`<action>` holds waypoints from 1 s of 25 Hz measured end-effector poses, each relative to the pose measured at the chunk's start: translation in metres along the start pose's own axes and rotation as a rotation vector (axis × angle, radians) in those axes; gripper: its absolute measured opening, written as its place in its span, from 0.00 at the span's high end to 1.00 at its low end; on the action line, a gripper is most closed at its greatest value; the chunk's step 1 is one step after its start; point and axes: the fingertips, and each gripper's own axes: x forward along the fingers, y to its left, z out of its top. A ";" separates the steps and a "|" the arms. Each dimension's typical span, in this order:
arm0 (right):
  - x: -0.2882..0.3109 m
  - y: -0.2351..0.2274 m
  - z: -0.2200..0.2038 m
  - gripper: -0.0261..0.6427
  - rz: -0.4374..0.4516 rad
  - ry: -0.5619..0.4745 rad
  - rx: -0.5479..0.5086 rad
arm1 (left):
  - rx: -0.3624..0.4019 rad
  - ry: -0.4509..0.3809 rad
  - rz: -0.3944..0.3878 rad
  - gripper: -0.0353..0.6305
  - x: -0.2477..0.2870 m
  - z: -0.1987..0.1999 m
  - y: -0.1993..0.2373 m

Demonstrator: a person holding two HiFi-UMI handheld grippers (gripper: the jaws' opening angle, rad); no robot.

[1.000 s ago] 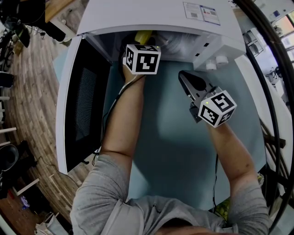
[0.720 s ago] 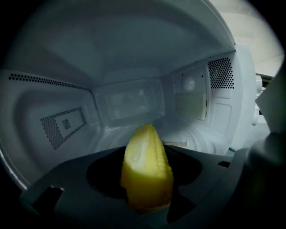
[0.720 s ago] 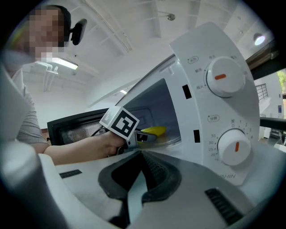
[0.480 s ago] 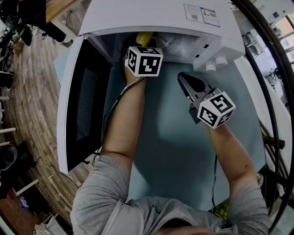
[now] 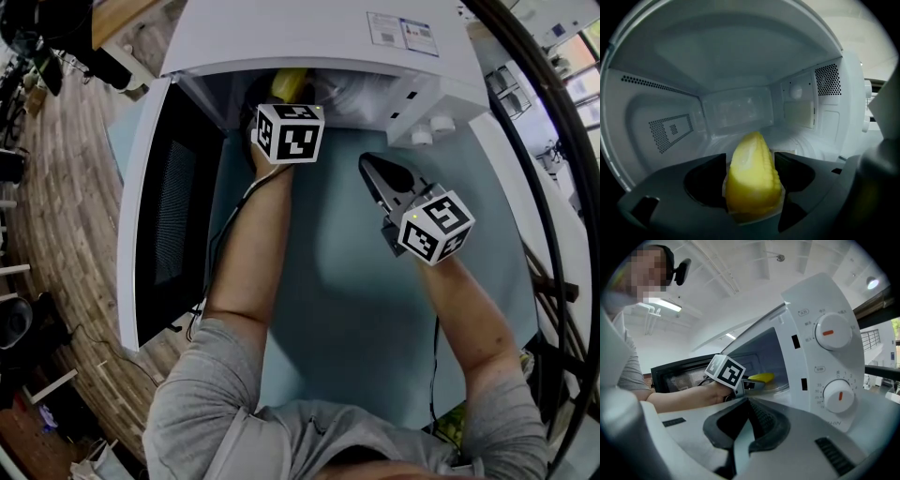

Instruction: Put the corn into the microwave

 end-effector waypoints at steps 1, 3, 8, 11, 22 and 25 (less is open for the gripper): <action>-0.001 0.003 0.000 0.93 0.002 0.005 -0.005 | -0.003 -0.003 0.005 0.46 -0.002 -0.001 0.002; -0.004 0.007 0.000 0.93 0.006 0.015 -0.014 | -0.005 -0.009 0.012 0.45 -0.006 -0.001 0.004; -0.011 0.014 0.003 0.93 -0.007 0.030 -0.017 | -0.017 -0.025 0.028 0.45 -0.022 0.001 0.008; -0.016 0.016 0.004 0.93 -0.024 0.033 -0.011 | -0.037 -0.035 0.024 0.45 -0.033 -0.001 0.007; -0.055 0.020 0.008 0.93 -0.108 0.063 0.032 | -0.096 -0.088 -0.065 0.45 -0.098 0.005 -0.024; -0.073 0.006 0.026 0.93 -0.136 0.050 0.067 | -0.097 -0.091 -0.087 0.45 -0.111 0.019 -0.044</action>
